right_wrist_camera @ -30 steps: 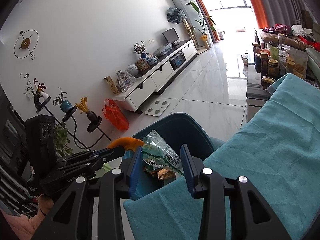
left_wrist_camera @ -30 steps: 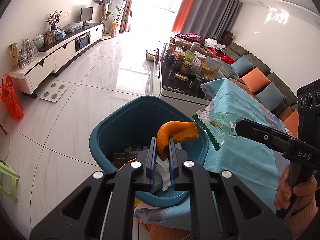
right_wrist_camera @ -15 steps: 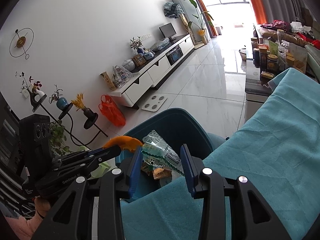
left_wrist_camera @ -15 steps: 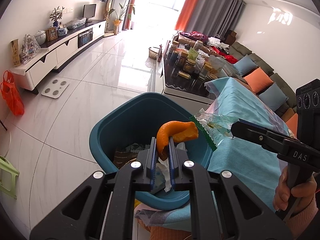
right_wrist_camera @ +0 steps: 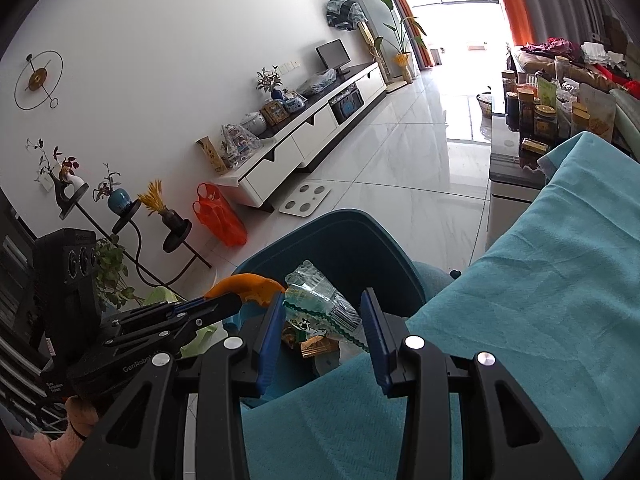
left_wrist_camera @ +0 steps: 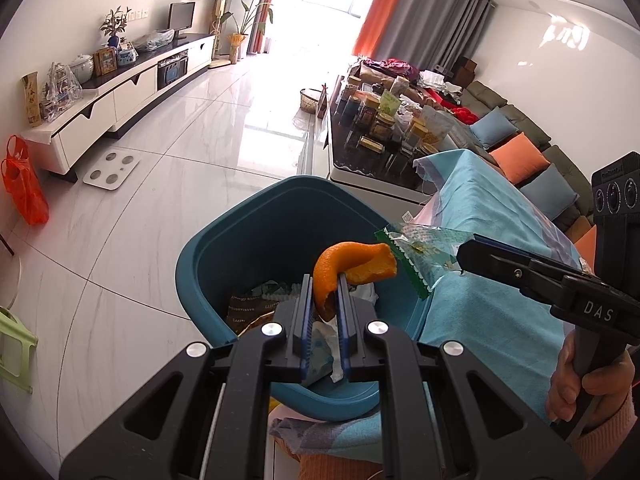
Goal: Collect trash
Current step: 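Lower both held items into the teal bin opening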
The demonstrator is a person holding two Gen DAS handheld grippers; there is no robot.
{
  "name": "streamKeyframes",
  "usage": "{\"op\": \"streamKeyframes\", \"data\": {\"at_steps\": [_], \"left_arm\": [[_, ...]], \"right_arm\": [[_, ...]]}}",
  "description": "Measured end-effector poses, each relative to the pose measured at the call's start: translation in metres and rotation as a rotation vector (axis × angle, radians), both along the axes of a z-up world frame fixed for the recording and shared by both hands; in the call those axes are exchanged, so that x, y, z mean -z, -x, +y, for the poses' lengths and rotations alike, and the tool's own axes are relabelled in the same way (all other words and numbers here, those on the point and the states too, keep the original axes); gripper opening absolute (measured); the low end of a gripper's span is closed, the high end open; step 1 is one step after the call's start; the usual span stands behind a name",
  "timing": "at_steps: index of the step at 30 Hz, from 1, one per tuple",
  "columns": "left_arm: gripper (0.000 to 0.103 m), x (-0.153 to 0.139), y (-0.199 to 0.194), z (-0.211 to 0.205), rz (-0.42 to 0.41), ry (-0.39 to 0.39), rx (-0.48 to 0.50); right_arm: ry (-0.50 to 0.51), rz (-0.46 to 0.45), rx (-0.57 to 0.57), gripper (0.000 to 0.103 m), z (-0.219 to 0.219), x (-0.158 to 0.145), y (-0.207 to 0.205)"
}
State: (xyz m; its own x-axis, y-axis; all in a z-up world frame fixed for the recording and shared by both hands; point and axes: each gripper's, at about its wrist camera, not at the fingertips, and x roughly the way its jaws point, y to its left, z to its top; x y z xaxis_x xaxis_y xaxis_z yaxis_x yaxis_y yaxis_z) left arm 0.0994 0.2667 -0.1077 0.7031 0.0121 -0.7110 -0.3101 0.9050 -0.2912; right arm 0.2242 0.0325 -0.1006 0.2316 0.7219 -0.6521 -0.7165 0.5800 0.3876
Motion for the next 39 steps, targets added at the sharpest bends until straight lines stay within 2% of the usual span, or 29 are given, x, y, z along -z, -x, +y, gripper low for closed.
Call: {"op": "streamKeyframes", "data": {"at_steps": [39], "left_arm": [[0.011, 0.027, -0.020, 0.000, 0.053, 0.016, -0.037]], "right_arm": [[0.095, 0.011, -0.006, 0.037, 0.024, 0.012, -0.002]]}}
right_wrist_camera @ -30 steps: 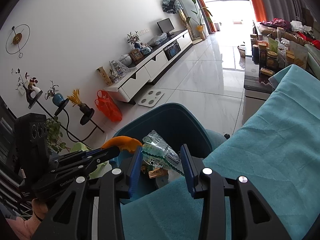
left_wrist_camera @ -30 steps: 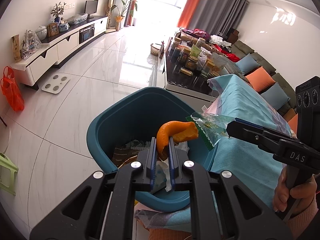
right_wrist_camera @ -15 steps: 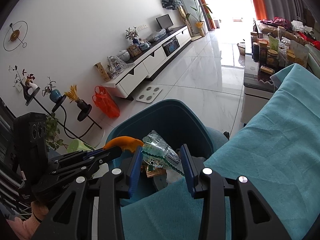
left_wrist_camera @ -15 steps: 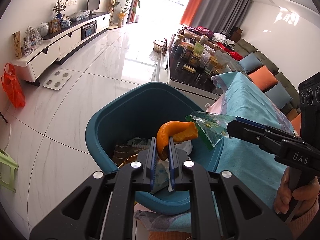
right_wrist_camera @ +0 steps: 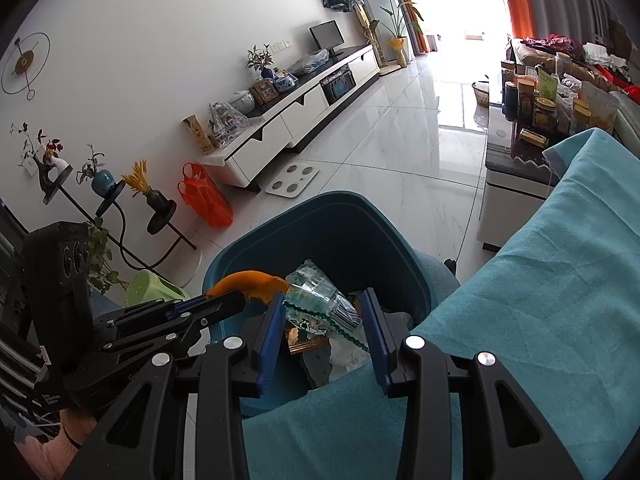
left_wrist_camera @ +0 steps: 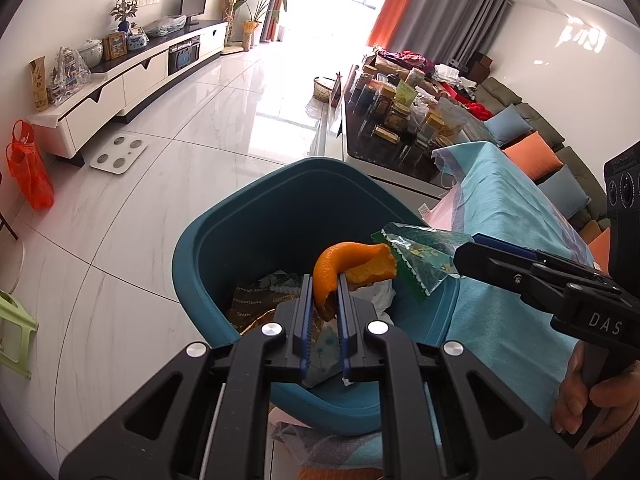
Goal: Collect trash
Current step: 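Lower both held items into the teal bin opening, then open both tools inside the teal bin to drop peel and wrapper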
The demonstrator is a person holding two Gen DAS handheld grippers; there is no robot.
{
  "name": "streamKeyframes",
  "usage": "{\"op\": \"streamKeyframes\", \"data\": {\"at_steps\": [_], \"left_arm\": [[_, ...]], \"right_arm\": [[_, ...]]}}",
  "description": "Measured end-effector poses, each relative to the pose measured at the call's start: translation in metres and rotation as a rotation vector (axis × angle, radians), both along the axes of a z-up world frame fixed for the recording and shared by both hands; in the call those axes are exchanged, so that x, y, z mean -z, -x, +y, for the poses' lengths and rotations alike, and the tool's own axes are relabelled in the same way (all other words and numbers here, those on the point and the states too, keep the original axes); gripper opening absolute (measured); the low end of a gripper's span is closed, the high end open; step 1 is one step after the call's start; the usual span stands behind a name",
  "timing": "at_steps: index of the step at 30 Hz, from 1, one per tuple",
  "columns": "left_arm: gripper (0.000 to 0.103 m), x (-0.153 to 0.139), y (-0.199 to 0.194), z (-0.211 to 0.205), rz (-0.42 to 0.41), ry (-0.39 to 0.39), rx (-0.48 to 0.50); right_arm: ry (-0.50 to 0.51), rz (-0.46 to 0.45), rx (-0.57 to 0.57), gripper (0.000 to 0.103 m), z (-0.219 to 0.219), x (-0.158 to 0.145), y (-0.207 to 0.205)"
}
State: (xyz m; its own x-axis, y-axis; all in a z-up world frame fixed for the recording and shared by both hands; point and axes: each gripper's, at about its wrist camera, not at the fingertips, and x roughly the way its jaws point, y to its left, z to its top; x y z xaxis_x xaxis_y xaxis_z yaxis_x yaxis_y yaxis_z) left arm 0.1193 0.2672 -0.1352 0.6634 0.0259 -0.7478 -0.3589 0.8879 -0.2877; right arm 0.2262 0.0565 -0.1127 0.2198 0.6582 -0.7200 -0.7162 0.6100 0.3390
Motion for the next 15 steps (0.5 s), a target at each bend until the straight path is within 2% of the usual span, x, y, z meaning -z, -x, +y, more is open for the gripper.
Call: {"op": "streamKeyframes", "data": {"at_steps": [15], "left_arm": [[0.012, 0.011, -0.011, 0.000, 0.036, -0.003, -0.010]], "right_arm": [[0.058, 0.001, -0.011, 0.039, 0.014, 0.005, -0.003]]}}
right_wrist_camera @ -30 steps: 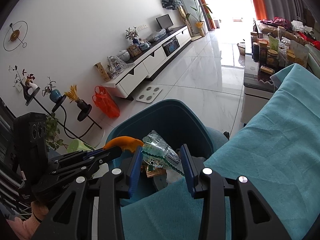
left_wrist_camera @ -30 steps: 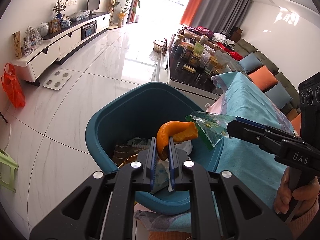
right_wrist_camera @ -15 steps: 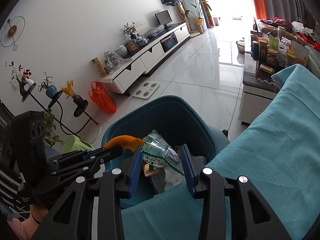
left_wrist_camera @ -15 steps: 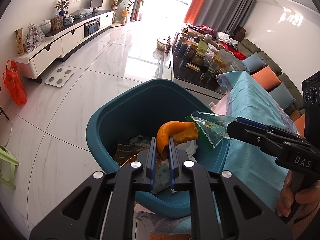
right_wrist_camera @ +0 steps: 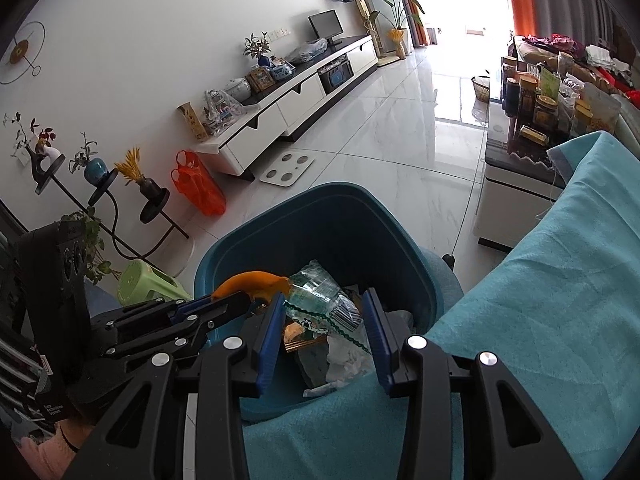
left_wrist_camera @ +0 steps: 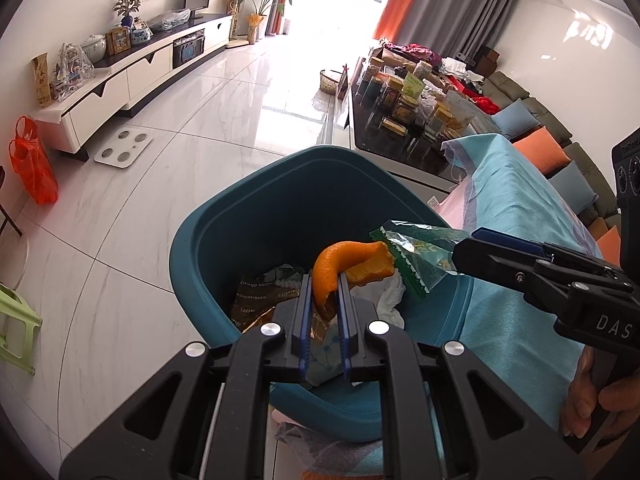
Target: Collect trash
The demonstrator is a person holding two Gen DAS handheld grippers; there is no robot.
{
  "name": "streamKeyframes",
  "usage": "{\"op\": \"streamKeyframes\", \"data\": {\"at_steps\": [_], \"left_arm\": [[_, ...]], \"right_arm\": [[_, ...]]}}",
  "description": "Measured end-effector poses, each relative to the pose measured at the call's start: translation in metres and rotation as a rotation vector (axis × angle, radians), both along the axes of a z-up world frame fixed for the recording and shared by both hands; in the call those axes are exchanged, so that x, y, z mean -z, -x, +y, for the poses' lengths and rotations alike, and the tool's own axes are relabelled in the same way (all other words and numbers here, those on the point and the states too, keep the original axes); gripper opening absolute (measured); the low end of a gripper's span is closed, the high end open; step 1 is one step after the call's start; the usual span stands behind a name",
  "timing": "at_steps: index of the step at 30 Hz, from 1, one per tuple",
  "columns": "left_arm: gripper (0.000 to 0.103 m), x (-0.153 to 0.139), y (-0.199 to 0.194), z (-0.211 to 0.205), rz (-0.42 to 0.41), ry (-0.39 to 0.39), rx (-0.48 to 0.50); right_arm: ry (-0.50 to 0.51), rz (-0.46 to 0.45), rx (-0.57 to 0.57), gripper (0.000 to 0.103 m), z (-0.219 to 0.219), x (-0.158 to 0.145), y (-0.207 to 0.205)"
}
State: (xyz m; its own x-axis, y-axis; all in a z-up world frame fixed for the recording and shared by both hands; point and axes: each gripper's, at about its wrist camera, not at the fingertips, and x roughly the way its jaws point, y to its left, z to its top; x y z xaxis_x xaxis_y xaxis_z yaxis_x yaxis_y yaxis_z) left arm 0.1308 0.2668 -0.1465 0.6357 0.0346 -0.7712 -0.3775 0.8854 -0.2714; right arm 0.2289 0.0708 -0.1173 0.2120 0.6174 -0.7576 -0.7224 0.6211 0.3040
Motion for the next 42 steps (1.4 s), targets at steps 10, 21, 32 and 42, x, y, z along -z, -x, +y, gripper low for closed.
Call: {"op": "streamKeyframes", "data": {"at_steps": [10, 21, 32, 42], "left_arm": [[0.025, 0.009, -0.009, -0.001, 0.019, 0.004, 0.002], [0.072, -0.018, 0.020, -0.014, -0.094, -0.056, 0.034], [0.097, -0.066, 0.070, -0.076, -0.343, -0.162, 0.105], [0.097, -0.090, 0.077, -0.169, -0.473, -0.222, 0.201]], "right_arm": [[-0.014, 0.009, 0.005, 0.039, 0.001, 0.001, -0.002], [-0.133, -0.021, 0.046, 0.051, -0.050, -0.015, 0.008], [-0.215, -0.245, 0.176, 0.088, -0.137, -0.039, 0.059], [-0.186, -0.475, 0.435, 0.096, -0.229, -0.039, 0.113]]}}
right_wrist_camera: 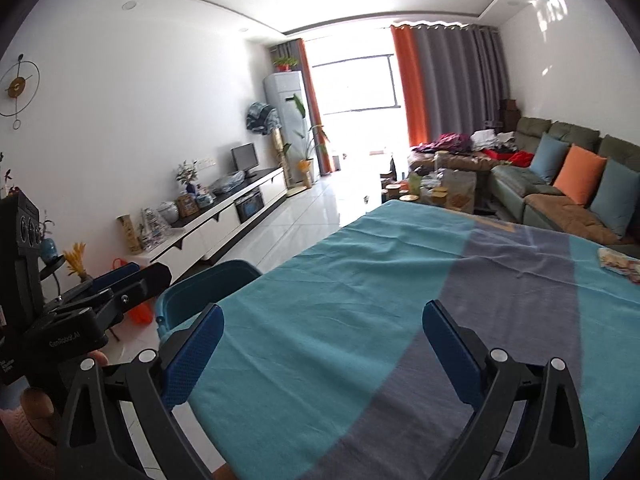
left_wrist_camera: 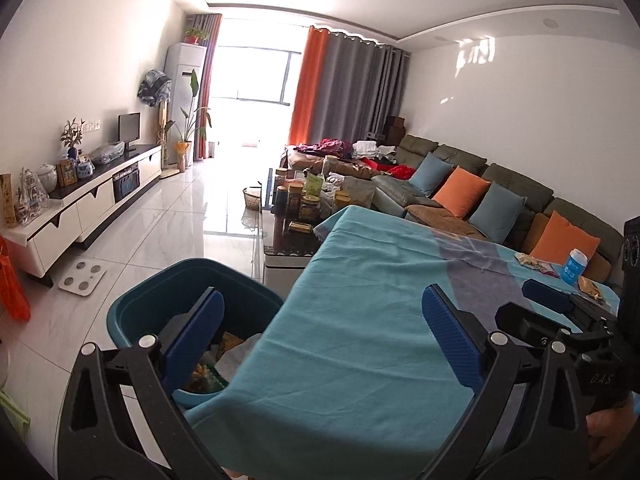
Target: Collect trash
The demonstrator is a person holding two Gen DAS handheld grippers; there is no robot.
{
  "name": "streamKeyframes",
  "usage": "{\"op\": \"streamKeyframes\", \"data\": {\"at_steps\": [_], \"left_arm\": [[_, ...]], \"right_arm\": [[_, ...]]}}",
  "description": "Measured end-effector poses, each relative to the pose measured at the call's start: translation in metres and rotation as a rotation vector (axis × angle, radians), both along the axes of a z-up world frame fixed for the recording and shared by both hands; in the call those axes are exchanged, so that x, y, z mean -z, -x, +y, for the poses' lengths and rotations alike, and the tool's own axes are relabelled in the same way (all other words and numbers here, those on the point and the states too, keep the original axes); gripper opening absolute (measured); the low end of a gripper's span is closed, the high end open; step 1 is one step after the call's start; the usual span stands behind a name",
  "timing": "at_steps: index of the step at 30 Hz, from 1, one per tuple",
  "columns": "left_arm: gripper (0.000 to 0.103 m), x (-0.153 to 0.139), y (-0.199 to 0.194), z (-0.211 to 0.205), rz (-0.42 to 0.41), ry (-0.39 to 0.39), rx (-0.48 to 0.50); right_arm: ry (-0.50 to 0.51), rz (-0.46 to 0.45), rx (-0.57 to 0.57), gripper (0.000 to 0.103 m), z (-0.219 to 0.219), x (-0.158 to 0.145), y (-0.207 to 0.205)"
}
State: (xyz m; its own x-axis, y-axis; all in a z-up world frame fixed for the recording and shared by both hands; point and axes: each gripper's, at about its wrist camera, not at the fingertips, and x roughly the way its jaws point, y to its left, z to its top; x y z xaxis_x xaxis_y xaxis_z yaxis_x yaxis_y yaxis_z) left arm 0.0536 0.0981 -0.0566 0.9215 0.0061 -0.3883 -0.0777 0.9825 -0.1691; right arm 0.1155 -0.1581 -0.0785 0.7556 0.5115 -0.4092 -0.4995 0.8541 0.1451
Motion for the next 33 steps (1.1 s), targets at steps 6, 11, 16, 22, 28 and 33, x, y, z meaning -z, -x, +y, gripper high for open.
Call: {"op": "streamKeyframes", "data": {"at_steps": [6, 11, 16, 22, 28, 33], "left_arm": [[0.097, -0.004, -0.009, -0.051, -0.051, -0.026, 0.047], [0.097, -0.007, -0.013, -0.082, -0.088, -0.065, 0.068], [0.097, -0.011, -0.013, -0.105, -0.114, -0.105, 0.081], [0.097, -0.008, -0.013, -0.123, -0.116, -0.128, 0.095], [0.097, -0.009, -0.012, -0.123, -0.119, -0.126, 0.096], [0.097, -0.010, -0.009, -0.123, -0.121, -0.135, 0.100]], "right_arm": [[0.011, -0.097, 0.153, 0.096, -0.044, 0.003, 0.025], [0.033, -0.157, 0.245, 0.096, -0.068, 0.006, 0.040], [0.026, -0.186, 0.308, 0.096, -0.086, 0.006, 0.048], [0.012, -0.177, 0.361, 0.096, -0.099, 0.007, 0.048], [0.008, -0.162, 0.396, 0.096, -0.108, 0.008, 0.047], [0.008, -0.162, 0.415, 0.096, -0.110, 0.005, 0.049]]}}
